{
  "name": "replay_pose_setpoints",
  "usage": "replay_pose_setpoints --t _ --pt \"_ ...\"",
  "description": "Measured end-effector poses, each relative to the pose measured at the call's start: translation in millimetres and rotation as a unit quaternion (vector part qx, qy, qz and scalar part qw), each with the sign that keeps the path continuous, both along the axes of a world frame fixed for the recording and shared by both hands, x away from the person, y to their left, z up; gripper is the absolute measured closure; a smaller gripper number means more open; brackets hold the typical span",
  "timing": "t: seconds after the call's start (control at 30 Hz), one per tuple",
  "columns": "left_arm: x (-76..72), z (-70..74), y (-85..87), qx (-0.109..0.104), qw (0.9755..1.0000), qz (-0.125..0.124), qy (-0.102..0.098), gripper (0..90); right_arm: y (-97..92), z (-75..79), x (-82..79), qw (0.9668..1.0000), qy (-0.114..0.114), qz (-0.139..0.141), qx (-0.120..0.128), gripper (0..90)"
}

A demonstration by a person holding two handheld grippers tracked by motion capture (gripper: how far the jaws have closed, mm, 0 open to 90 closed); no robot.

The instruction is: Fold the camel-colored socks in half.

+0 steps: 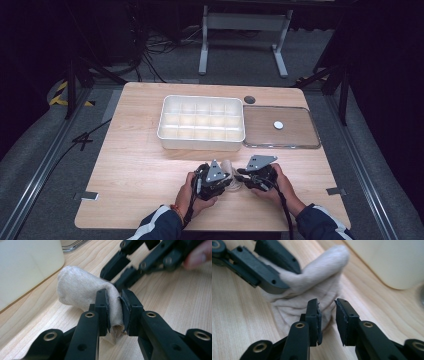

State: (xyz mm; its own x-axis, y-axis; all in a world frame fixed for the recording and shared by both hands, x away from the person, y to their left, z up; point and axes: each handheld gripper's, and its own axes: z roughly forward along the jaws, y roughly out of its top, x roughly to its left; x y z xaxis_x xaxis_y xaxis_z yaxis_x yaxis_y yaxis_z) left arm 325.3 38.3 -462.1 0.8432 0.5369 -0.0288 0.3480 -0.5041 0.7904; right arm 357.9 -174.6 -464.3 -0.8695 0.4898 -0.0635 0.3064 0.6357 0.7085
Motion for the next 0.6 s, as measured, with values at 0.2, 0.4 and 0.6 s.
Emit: replay_pose_setpoints --t 0.2,0.4,0.6 --pt "-0.1 -0.8 -2.1 -0.005 1.0000 -0.004 0.003 76.4 -2.5 -4.7 4.4 0.9994 0.034 -0.001 -0.008 80.3" --pt "-1.8 -6.2 -8.9 -0.007 0.9997 -0.021 0.009 76.2 -1.1 -6.2 3.1 0.9995 0.032 0.001 -0.003 82.7" --pt "-4.0 -8.9 -12.3 0.010 0.9996 -0.025 -0.001 76.3 -3.1 -4.1 4.7 0.9996 0.027 -0.003 -0.005 75.0"
